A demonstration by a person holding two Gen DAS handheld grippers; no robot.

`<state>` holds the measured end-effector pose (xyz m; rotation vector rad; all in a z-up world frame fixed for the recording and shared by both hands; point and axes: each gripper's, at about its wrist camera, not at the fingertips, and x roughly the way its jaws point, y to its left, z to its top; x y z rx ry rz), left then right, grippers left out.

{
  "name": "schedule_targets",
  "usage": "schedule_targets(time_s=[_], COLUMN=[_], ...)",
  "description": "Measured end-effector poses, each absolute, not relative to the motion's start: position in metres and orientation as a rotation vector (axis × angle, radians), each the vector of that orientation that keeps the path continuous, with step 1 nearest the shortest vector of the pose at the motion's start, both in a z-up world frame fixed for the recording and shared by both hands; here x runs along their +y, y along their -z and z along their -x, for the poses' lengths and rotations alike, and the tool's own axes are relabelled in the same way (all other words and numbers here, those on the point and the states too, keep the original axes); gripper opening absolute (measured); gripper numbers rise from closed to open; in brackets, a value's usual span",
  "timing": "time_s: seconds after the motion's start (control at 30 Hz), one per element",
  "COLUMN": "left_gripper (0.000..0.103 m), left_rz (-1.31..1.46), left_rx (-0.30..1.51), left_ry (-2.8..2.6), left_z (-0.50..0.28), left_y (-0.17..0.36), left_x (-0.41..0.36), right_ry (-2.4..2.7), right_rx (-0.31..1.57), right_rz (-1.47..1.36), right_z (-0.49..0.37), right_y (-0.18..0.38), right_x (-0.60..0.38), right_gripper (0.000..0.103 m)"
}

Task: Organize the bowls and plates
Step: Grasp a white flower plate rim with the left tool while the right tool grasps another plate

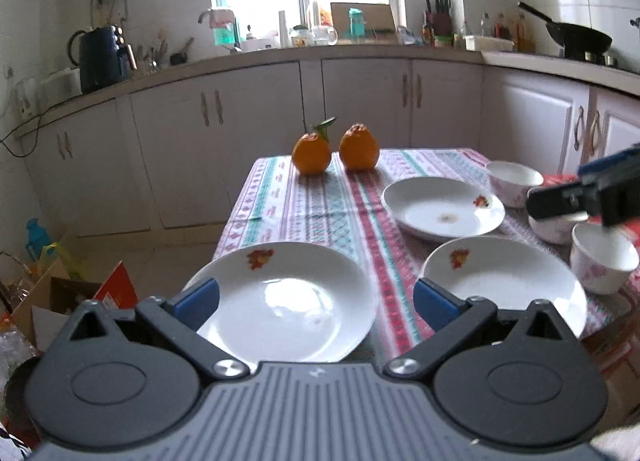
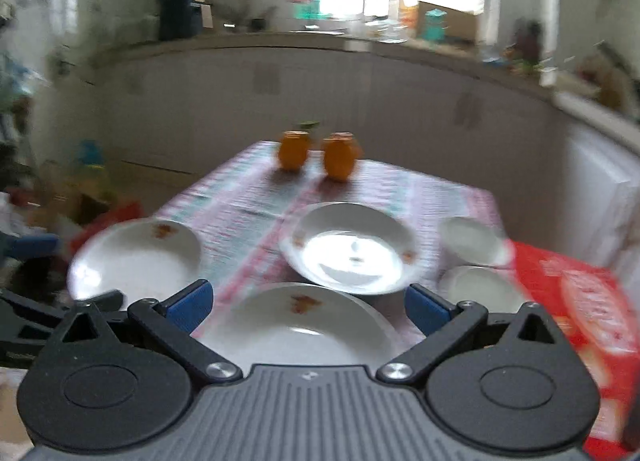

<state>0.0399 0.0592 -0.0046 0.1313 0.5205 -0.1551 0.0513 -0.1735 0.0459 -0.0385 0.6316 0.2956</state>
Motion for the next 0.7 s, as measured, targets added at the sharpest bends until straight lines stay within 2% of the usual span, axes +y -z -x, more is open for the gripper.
schedule_targets(time_s=[0.13, 0.27, 0.7], left_gripper=[0.102, 0.102, 0.102], left_rz=[-0.113, -0.121, -0.308], left_rx=[0.598, 0.633, 0.762], left_ry=[0.258, 0.300, 0.488], left_z=[-0.049, -0.054, -0.085], left_y=[0.010, 0.022, 0.051], left_x=[0.086, 0.110, 0.149], right_ry=[-0.436, -0.504, -0.636], right_rx=[0.691, 0.696, 0.873], right_rz=[-0.035, 0.017, -0.002], right_z=[-0.079, -0.099, -0.166], right_y=[-0.042, -0.036, 0.009], right_x=[-0.163, -0.141, -0.093], right_gripper=[0.103, 0.103, 0.103])
